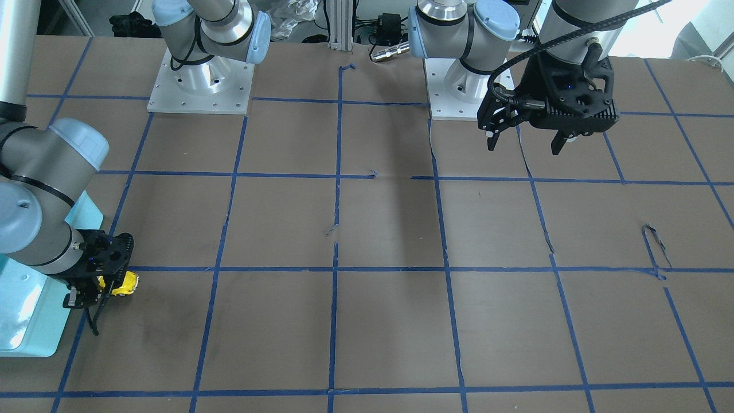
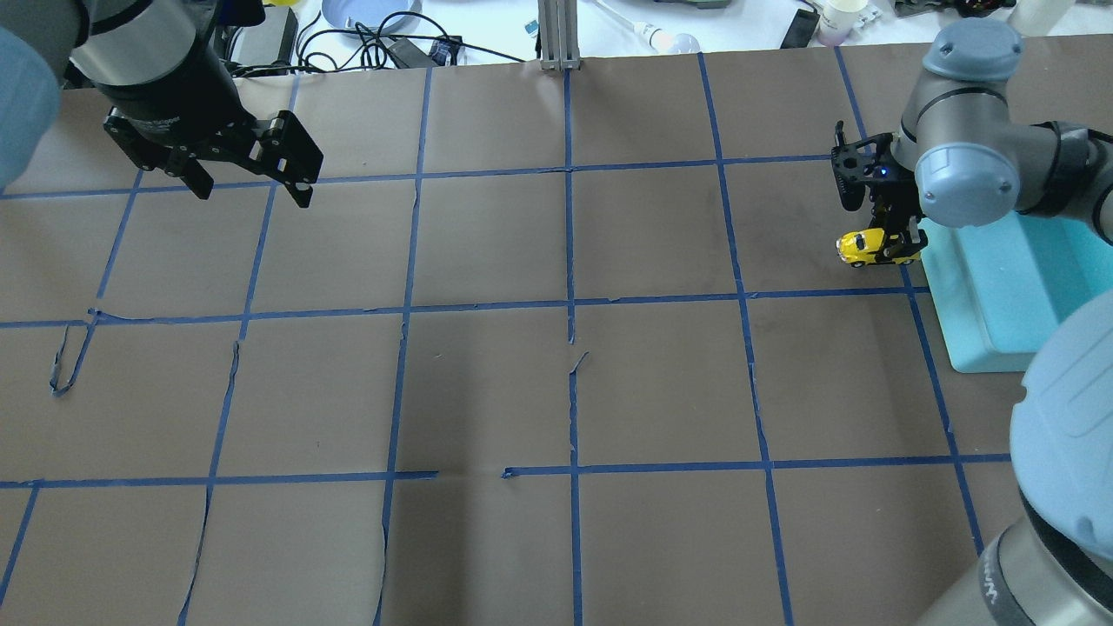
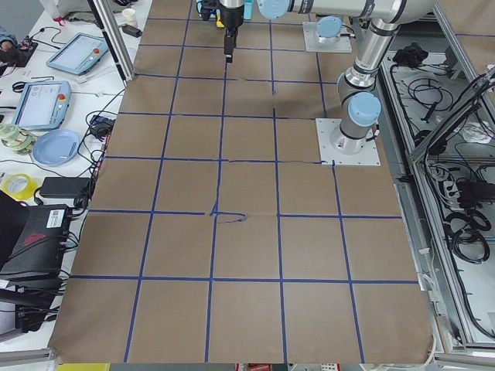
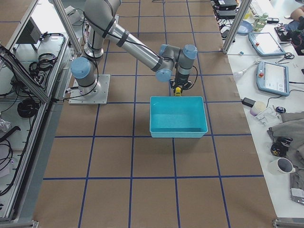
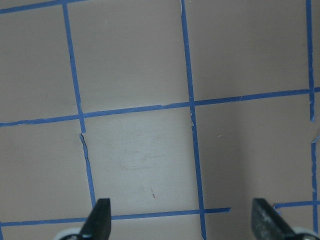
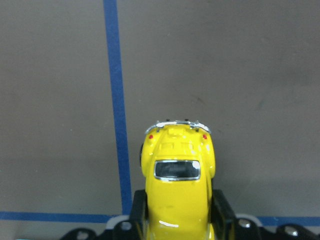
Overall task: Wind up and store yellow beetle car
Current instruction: 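Grasp the car with the right gripper and lift it over the bin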
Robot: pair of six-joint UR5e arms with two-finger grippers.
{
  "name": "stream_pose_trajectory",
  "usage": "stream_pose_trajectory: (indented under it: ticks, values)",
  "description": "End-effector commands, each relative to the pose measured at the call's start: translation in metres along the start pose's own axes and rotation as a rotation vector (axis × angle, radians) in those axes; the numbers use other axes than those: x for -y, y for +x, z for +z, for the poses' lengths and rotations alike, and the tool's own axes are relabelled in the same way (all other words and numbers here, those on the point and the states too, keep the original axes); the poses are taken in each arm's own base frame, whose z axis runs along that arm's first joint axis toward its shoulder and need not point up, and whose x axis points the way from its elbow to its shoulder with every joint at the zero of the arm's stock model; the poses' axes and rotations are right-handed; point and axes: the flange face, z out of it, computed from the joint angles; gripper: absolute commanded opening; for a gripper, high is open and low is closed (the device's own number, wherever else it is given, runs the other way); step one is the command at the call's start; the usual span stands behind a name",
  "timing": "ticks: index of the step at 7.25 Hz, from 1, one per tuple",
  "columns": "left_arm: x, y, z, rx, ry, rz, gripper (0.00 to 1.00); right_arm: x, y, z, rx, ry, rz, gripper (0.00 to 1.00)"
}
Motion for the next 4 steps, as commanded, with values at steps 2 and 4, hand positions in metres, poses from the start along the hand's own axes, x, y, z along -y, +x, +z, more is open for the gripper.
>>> stream_pose_trajectory:
  ticks: [2,4]
  values:
    - [0.0,-0.001,-0.002,0.003,0.003,0.0,1.0,0.027,0.008,-0.128,-0.066,-0.005,-0.015,0.0]
    - [0.0,-0.001,-0.002,0.004,0.004,0.0,1.0,-0.018,-0.002,-0.173,-0.032,-0.096,0.037,0.0]
